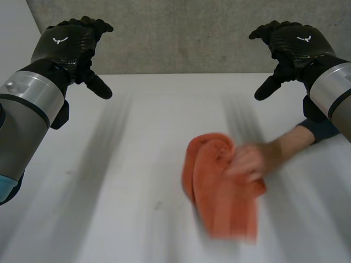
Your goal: Fold the laundry
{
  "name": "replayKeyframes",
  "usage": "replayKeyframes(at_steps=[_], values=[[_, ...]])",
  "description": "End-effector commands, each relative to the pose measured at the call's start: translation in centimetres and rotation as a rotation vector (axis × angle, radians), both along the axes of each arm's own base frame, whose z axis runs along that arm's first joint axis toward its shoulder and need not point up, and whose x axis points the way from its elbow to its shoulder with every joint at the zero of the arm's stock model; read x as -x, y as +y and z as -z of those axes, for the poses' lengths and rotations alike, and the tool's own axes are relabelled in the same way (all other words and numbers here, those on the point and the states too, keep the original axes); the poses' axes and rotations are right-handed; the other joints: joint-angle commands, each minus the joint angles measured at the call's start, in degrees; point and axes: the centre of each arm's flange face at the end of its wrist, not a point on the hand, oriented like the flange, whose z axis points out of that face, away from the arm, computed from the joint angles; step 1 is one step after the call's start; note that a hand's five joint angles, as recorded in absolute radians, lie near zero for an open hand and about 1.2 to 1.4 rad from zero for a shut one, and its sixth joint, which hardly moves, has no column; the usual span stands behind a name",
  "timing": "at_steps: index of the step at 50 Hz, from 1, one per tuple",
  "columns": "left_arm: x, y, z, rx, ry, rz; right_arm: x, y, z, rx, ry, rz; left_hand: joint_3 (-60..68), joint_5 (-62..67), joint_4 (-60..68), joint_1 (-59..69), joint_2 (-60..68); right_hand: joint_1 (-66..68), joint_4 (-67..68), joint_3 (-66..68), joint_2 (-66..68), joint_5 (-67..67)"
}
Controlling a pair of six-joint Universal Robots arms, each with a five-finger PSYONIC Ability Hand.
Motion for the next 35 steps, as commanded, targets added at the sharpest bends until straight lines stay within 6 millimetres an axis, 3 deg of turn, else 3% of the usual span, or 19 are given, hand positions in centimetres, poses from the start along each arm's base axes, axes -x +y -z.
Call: replayKeyframes(at_steps=[1, 19, 25, 29, 30, 32, 35], values=[[0.0, 0.1, 0.2, -0.006, -0.003, 0.003, -0.2, 0.2, 0.1, -0.004, 0.003, -0.033, -3.26, -2.81, -2.08, -2.92, -1.95, -2.04, -3.39, -2.14, -2.75, -3.27], [0.5, 0.3, 1.4, -0.04, -0.017, 0.02, -0.3, 0.0, -0.1, 0.003, 0.008, -0.037, -3.09, -2.64, -1.92, -2.75, -1.78, -2.04, -3.39, -2.14, -2.75, -3.27], [2.6, 1.9, 2.7, -0.076, -0.033, 0.092, -0.1, -0.2, 0.2, 0.017, 0.08, -0.029, -2.58, -2.13, -1.41, -2.25, -1.27, -2.04, -3.39, -2.14, -2.75, -3.27], [5.3, 3.9, 4.8, -0.123, -0.062, 0.188, 0.1, -0.1, 1.0, 0.023, 0.193, -0.024, -2.42, -1.96, -1.24, -2.08, -1.11, -2.04, -3.39, -2.14, -2.75, -3.27], [5.3, 3.9, 4.8, -0.123, -0.062, 0.188, 0.2, -0.1, 1.9, 0.002, 0.242, -0.026, -2.42, -1.96, -1.24, -2.08, -1.11, -2.04, -3.39, -2.14, -2.75, -3.27], [7.1, 4.7, 6.1, -0.123, -0.074, 0.244, 0.2, -0.1, 2.7, -0.022, 0.279, -0.027, -2.08, -1.63, -0.91, -1.75, -0.77, -2.04, -3.39, -2.14, -2.75, -3.27], [9.3, 5.1, 7.4, -0.109, -0.074, 0.301, 0.6, 0.2, 5.5, -0.153, 0.34, -0.04, -1.41, -0.96, -0.24, -1.07, -0.1, -2.04, -3.39, -2.14, -2.75, -3.27]])
